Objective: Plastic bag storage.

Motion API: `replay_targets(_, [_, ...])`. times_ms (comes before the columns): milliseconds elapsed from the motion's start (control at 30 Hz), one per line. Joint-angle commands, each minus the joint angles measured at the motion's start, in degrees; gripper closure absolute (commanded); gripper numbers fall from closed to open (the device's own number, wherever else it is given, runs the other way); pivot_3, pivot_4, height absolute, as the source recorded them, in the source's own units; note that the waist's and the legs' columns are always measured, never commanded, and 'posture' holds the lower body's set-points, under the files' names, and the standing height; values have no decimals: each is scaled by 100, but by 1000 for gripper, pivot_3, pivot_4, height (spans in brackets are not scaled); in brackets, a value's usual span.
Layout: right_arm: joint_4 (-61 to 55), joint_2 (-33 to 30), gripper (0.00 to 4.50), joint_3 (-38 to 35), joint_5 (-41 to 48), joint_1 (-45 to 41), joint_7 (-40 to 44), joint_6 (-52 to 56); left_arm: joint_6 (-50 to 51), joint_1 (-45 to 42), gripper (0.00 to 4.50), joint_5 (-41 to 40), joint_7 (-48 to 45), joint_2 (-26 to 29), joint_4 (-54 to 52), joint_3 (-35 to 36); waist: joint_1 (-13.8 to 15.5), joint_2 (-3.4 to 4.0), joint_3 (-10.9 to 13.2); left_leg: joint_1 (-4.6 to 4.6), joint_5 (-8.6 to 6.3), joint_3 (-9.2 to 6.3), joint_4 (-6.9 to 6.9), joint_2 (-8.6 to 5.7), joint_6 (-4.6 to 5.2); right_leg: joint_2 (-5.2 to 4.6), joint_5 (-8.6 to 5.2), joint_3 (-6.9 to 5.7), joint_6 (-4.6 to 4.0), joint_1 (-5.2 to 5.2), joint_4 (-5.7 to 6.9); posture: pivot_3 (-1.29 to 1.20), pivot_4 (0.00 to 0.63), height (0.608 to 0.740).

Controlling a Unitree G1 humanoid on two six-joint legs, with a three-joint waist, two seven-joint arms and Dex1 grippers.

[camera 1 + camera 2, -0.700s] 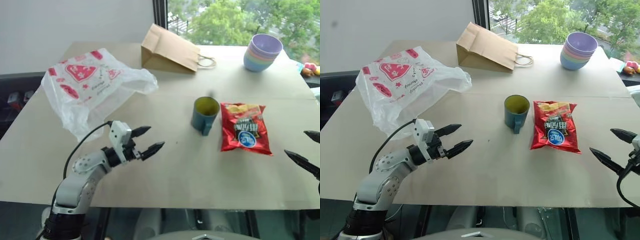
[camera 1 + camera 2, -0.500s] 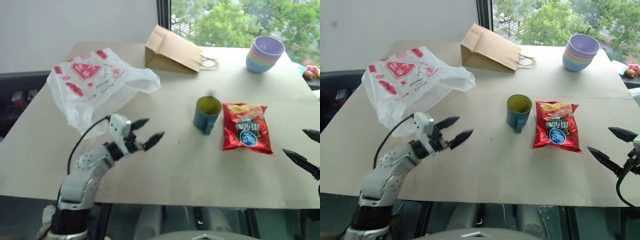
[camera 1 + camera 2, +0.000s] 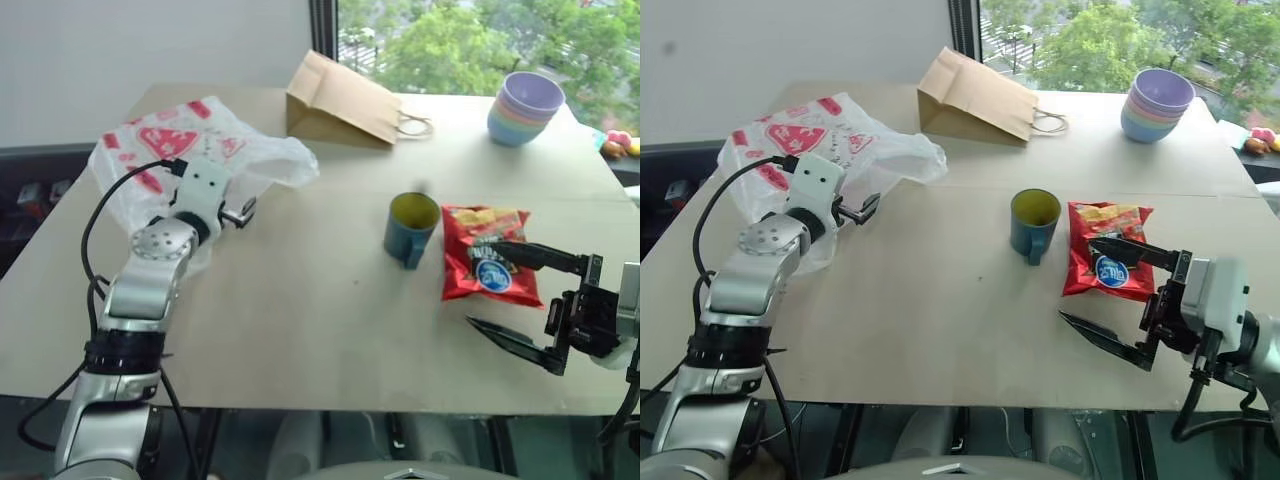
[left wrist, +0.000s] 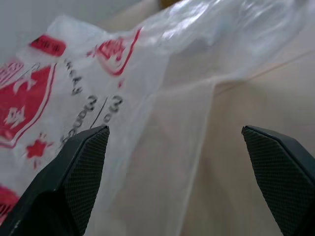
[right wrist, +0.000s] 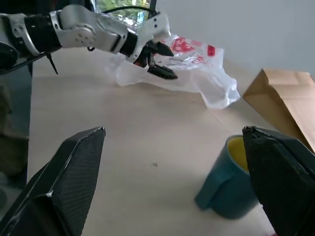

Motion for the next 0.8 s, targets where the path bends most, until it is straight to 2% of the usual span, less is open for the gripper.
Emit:
replay_targets(33, [-182,-61,0,-31,41,8,-101,-49,-431,-347,28,340,-100,92,457,-130,20,-2,1,-3,0,0,0,-1,0,-2,0,0,0,0,-3,0,150,740])
replay_targets(100, [-210,-61,0,-44,31,47,-140,-62,-620,-511,28,534,-114,90,847,-230,39,-4,1,-11,0,2,0,-4,0,-8,2,0,1,0,-14,0,150,740])
replay_targets(267, [-341,2,0,-35,-42,192,-278,-120,-1447,-1501,28,967,203,-140,2783,-410,91,-11,3,-13,0,1,0,-7,0,-6,4,-3,3,1,-19,0,150,740])
replay_targets(300, [-358,15,0,-33,-74,221,-304,-142,-1581,-1702,417,1032,258,-166,3162,-427,91,-11,3,-13,0,-1,0,-7,0,-4,4,-6,5,0,-18,0,150,740])
replay_targets(367, [-385,38,0,-42,-132,260,-369,-169,-1843,-2020,871,1117,350,-181,3737,-414,91,-16,6,-12,0,0,0,-6,0,-4,6,-5,7,1,-16,0,150,740])
replay_targets(400, [-392,49,0,-37,-153,268,-403,-178,-1980,-2126,1480,1147,355,-182,3930,-411,88,-17,7,-13,0,0,0,-6,0,-3,7,-6,10,0,-16,0,150,740])
replay_targets(433, [-392,61,0,-5,-198,274,-440,-184,-2149,-2228,1764,1193,387,-161,4097,-414,80,-18,6,-14,0,0,0,-6,0,-2,10,-6,14,0,-16,0,150,740])
replay_targets(500, [-379,102,0,114,-345,239,-562,-203,-2358,-2392,2748,1196,389,-129,4355,-357,76,-21,7,-15,0,2,0,-5,0,-3,15,-4,19,-1,-18,0,150,740])
replay_targets(533, [-376,124,0,190,-441,208,-637,-212,-2436,-2454,2974,1185,372,-114,4452,-327,78,-21,7,-14,0,2,0,-5,0,-4,17,-4,21,0,-17,0,150,740])
replay_targets(633, [-244,141,0,577,-1091,-61,-1104,-148,-2185,-2569,4193,820,76,-160,4164,-43,73,-23,8,-16,0,1,0,-5,0,-4,20,-5,19,-1,-17,0,150,740])
replay_targets(667, [-181,117,0,760,-1227,-233,-1401,130,-1805,-2564,4391,592,-108,-189,3687,91,77,-24,9,-15,0,3,0,-5,0,-4,20,-5,18,-1,-16,0,150,740])
replay_targets(800, [-176,179,0,1517,-1494,-693,-2449,1446,-152,-2368,4391,-41,-657,-234,1528,286,103,-46,14,-39,1,3,12,-1,-2,-7,25,-5,-3,-26,5,0,150,740])
